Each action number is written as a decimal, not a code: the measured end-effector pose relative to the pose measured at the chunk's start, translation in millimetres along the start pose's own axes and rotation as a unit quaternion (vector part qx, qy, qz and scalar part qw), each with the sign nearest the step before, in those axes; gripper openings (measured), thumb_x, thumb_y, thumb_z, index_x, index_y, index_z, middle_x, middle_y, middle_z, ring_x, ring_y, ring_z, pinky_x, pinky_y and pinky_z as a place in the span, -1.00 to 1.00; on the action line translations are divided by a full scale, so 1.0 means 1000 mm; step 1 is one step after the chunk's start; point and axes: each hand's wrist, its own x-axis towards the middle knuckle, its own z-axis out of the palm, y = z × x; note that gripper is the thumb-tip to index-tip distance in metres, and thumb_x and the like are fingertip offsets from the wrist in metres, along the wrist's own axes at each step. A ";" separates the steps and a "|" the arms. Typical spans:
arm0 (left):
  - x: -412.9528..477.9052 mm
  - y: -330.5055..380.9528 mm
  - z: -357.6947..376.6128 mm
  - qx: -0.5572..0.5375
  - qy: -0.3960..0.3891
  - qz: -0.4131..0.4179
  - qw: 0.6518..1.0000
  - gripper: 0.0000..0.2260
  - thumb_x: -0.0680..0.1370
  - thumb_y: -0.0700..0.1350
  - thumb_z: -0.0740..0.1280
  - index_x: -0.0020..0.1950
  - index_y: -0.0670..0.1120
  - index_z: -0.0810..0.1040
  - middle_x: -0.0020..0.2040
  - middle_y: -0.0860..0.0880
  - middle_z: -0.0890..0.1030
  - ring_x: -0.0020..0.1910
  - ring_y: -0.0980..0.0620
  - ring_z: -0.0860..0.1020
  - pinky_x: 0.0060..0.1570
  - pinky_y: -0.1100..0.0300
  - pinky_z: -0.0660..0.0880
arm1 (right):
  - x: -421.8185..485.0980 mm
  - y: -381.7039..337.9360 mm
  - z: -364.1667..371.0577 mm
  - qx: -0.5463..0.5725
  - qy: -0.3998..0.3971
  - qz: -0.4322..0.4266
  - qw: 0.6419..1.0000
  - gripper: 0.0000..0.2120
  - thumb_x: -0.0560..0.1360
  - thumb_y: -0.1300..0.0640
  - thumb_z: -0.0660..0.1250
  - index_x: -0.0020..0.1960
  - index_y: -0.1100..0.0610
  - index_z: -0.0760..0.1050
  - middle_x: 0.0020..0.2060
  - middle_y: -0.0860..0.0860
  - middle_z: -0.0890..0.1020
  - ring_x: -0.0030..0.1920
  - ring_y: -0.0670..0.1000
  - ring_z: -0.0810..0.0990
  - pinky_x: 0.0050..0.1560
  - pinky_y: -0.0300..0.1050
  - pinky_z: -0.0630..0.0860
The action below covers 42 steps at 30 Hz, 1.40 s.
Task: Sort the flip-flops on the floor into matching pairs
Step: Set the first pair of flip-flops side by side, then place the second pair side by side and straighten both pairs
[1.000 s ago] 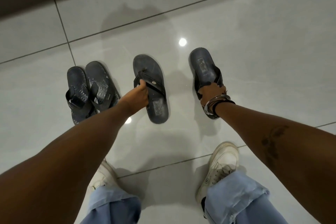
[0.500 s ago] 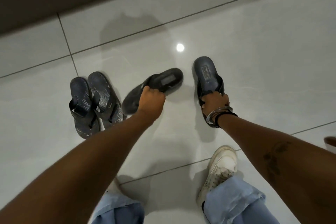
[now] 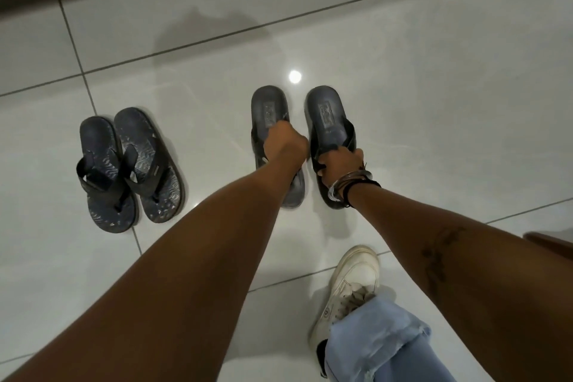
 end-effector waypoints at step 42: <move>0.074 -0.272 -0.209 0.144 0.145 -0.120 0.972 -0.72 0.57 0.10 0.26 0.04 -0.09 0.58 0.01 -0.12 0.65 0.13 -0.17 0.53 0.29 -0.13 0.25 | 0.030 -0.272 0.040 -0.188 -0.079 -0.076 0.976 -0.16 0.50 0.14 0.34 0.57 -0.04 -0.14 0.56 0.12 -0.27 0.57 0.15 -0.14 0.51 0.25 -0.02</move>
